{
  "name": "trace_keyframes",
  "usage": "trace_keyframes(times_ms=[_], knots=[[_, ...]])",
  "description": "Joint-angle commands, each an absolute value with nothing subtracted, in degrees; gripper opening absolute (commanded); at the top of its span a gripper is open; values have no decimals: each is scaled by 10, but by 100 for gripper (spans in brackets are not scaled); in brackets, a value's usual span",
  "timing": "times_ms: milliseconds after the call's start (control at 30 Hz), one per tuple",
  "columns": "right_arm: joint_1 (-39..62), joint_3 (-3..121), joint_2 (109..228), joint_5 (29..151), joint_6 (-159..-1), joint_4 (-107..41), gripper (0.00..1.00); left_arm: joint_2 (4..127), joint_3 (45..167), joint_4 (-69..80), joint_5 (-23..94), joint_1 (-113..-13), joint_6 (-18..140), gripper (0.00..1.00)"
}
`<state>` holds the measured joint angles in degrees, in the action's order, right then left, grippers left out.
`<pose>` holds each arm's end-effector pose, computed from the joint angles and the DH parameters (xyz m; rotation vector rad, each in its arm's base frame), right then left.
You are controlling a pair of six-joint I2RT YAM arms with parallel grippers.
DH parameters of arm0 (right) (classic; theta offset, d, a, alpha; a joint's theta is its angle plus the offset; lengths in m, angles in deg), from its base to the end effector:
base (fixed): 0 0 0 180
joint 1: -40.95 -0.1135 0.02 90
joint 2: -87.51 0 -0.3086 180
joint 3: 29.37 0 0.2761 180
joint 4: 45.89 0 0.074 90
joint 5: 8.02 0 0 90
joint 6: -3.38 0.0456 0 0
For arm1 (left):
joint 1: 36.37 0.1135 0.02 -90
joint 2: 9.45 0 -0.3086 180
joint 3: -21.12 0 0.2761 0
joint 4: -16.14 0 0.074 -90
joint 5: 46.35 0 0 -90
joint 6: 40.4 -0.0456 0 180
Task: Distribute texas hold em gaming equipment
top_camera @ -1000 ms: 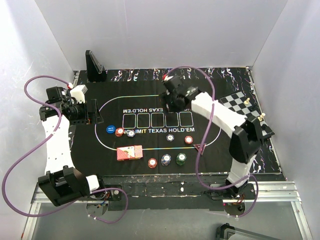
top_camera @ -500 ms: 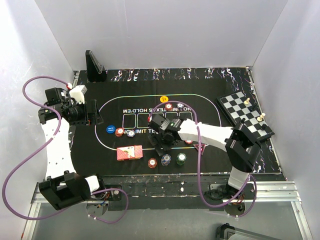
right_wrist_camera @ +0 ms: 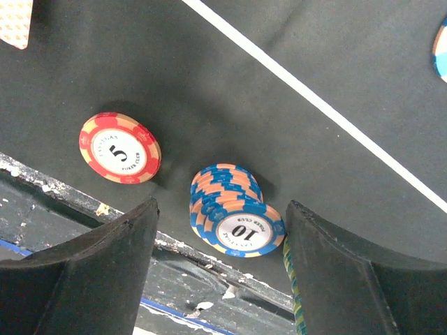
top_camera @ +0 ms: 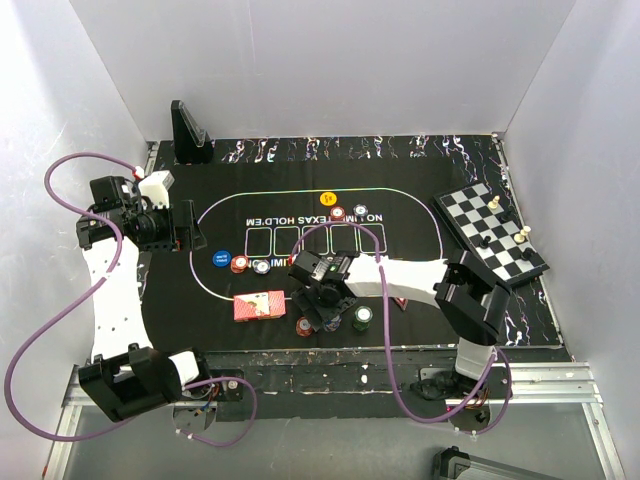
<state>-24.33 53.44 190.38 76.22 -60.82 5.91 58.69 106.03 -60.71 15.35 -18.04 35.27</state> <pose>0.1653 0.3480 0.2062 -0.9378 2.6811 0.2235 0.2217 0.0507 0.3806 0.0804 2.4828 -0.4134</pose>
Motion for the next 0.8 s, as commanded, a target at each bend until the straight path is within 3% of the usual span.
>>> trace_keyframes(times_ms=[0, 333, 767], knots=[[-244, 524, 1916, 766, -596, 44, 77, 566, 1060, -607, 153, -176, 350, 100], [-244, 517, 1913, 751, -596, 47, 40, 568, 1059, -603, 153, -176, 351, 100], [-244, 581, 1872, 752, -624, 107, 40, 567, 1056, -603, 147, -176, 351, 100]])
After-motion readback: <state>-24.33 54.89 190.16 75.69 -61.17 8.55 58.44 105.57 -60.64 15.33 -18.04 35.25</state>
